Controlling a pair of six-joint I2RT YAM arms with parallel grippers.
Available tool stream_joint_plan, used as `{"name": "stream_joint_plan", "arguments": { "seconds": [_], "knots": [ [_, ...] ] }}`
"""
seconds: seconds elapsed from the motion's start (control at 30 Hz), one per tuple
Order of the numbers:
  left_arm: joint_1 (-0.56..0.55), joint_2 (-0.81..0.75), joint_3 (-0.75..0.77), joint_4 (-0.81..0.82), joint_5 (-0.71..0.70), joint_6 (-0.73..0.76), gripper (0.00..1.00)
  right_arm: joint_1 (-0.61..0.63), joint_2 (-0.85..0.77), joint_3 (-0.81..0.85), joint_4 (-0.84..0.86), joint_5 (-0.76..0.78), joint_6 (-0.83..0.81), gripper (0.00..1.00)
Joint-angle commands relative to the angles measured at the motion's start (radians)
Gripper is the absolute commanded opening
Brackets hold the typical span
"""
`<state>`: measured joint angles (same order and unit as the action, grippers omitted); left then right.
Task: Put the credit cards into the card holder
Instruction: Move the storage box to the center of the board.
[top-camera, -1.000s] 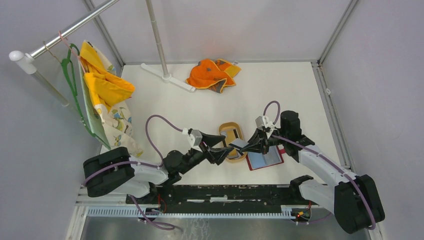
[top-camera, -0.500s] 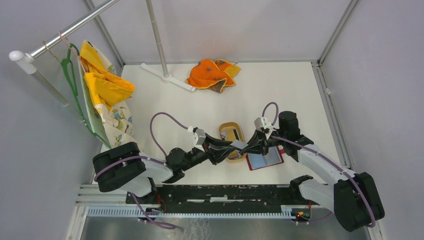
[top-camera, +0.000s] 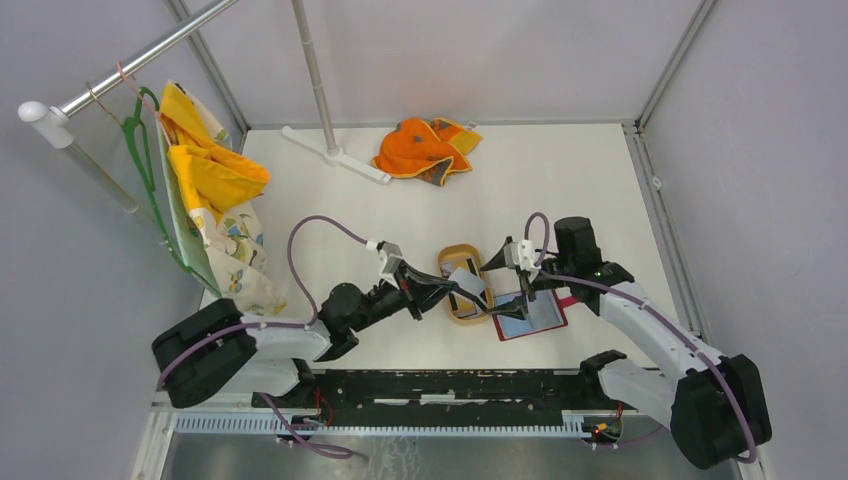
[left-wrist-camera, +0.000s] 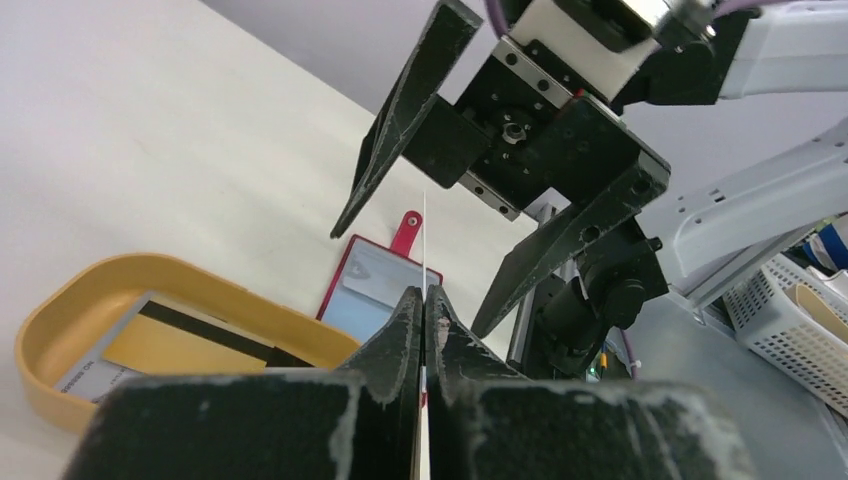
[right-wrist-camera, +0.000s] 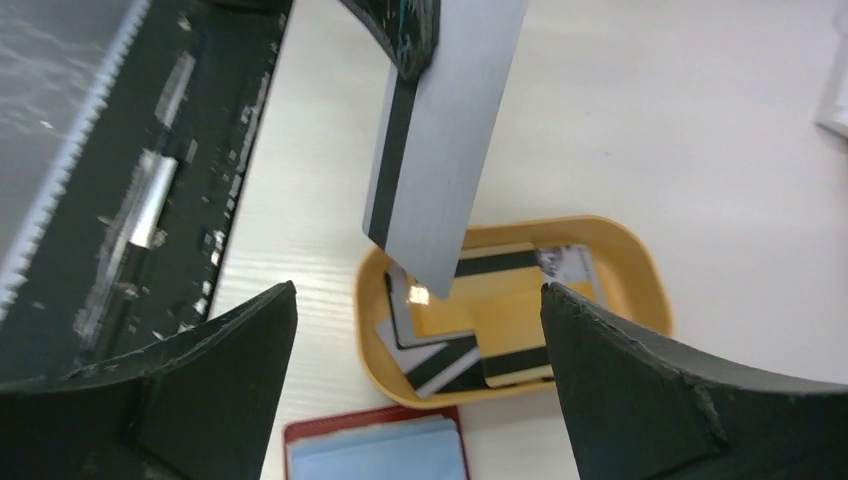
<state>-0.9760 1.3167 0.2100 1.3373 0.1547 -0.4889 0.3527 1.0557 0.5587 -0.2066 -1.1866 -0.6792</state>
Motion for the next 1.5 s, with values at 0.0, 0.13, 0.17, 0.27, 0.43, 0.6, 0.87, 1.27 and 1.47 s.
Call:
{"name": "stream_joint_plan", "arguments": {
  "seconds": [0.0, 0.13, 0.17, 0.27, 0.43, 0.6, 0.87, 1.27, 1.47],
  "knots": [
    [0.011, -0.174, 0.107, -0.538, 0.052, 0.021, 0.02, -0.023, -0.079, 0.02, -0.139, 0.132, -0.247, 0.98],
    [0.012, -0.309, 0.139, -0.799, 0.02, 0.061, 0.02, -0.065, -0.116, -0.005, -0.119, 0.12, -0.263, 0.98],
    [0.011, -0.342, 0.137, -0.832, 0.01, 0.061, 0.02, -0.071, -0.116, -0.012, -0.121, 0.11, -0.276, 0.98],
    [0.011, -0.414, 0.129, -0.911, 0.006, 0.053, 0.02, -0.078, -0.11, -0.028, -0.222, 0.049, -0.47, 0.98],
    [0.012, -0.442, 0.13, -0.982, 0.027, 0.02, 0.02, -0.077, -0.087, -0.058, -0.291, 0.112, -0.639, 0.98],
    [0.012, -0.436, 0.134, -1.003, 0.045, -0.001, 0.02, -0.041, -0.038, -0.073, -0.18, 0.268, -0.501, 0.86],
    [0.012, -0.425, 0.108, -0.996, 0.057, -0.011, 0.02, 0.022, 0.024, -0.076, -0.09, 0.412, -0.376, 0.55],
    [0.012, -0.478, 0.093, -0.999, 0.086, 0.003, 0.02, 0.11, 0.138, -0.088, 0.012, 0.43, -0.185, 0.46],
    [0.011, -0.518, 0.058, -0.971, 0.083, -0.013, 0.02, 0.215, 0.167, -0.097, 0.312, 0.483, 0.17, 0.41]
  ]
}}
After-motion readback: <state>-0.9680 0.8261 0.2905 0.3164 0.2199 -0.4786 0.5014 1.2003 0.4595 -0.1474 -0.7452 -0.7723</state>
